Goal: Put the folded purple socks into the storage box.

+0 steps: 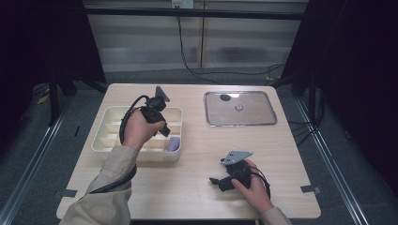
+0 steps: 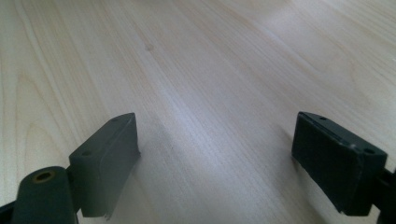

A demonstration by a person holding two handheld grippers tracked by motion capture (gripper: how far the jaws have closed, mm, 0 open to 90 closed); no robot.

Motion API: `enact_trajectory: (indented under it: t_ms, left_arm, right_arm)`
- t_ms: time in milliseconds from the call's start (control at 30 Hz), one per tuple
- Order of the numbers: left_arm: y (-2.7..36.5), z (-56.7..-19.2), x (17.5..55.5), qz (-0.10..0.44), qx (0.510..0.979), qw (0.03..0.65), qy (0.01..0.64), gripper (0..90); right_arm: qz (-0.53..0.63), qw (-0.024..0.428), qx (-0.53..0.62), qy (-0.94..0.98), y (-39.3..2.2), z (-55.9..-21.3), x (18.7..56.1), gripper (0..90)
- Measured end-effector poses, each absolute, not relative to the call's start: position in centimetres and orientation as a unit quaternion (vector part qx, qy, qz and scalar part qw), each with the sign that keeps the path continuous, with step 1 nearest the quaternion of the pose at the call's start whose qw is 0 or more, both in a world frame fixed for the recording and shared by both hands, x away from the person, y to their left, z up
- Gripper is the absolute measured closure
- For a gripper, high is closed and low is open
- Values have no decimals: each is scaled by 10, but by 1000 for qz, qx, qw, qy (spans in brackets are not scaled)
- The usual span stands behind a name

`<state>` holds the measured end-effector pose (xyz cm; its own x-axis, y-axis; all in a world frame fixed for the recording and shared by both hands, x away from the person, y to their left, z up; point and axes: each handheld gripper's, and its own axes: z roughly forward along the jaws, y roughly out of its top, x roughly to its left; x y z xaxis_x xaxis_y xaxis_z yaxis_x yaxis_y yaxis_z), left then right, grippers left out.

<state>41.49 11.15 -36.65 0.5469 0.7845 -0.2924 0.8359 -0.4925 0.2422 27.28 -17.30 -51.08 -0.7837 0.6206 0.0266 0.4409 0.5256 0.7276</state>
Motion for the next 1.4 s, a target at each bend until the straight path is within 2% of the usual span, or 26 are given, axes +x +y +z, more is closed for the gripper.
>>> enact_trajectory:
  t_ms: [1400]
  left_arm:
    - [93,-390,422,-68,869,172,458,900]
  right_arm:
    - [378,117,306,865,-173,-511,273,144]
